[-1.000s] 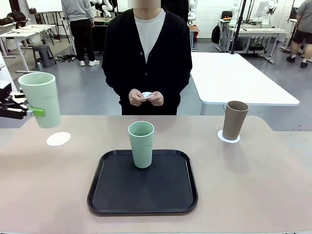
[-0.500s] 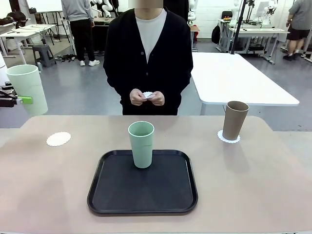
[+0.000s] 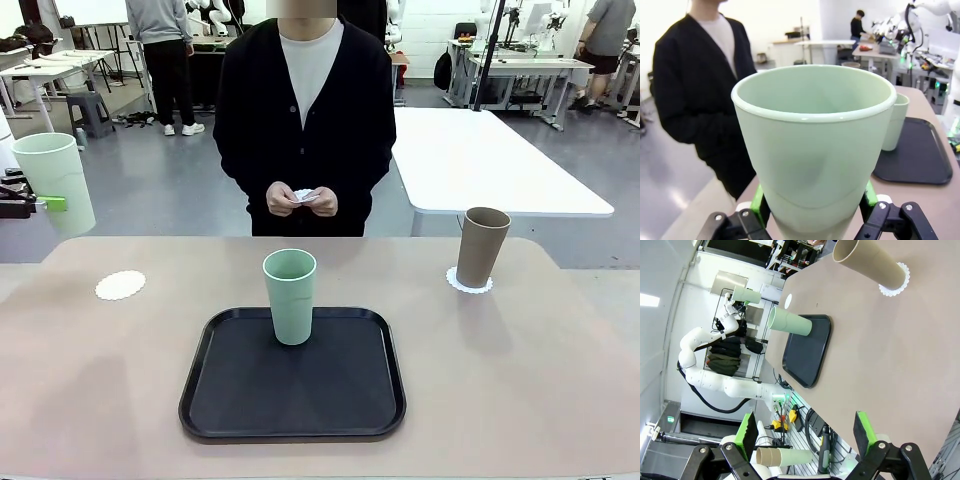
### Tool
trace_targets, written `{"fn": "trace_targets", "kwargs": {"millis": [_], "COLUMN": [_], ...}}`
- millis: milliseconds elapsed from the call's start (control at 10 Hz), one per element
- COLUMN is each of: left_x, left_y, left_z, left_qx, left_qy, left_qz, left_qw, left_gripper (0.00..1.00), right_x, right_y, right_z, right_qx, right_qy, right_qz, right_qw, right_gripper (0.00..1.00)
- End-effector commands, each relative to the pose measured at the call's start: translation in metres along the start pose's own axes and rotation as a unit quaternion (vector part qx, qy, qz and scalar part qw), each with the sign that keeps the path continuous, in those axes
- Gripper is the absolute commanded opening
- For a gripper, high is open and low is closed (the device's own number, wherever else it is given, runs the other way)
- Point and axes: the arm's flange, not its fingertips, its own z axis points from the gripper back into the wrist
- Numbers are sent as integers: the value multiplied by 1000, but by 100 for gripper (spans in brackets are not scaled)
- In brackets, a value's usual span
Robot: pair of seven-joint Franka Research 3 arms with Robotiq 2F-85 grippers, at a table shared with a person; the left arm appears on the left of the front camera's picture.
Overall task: Place coasters on the table and set cups on them.
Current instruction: Take one Reusable plastic cup from the Flat Tray and place it on a coaster set by the human.
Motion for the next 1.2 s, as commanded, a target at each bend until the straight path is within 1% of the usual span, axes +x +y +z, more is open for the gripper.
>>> {"fn": "trace_targets", "kwargs": {"millis": [0,600,800,1100], "left_x": [-2,-4,-26,-53], "left_y": [1,0,12,17], "left_z": [0,-1,-10,-14], "left_qx": [-1,-1,3,0], "left_qy": [0,1,3,2], "left_qz": [1,4,24,38], "left_qw": [1000,1000,1000,999], "left_gripper": [85,85,85,85], "right_x": [0,0,0,0], "right_y": [1,1,1,1], "right_z": [0,0,0,0], "right_qx": [3,3,3,3], "right_qy": [-1,-1,-1,-1], "right_qz": [3,3,3,3], "right_qw": [1000,1000,1000,1000], "right_gripper": [100,100,100,100]}}
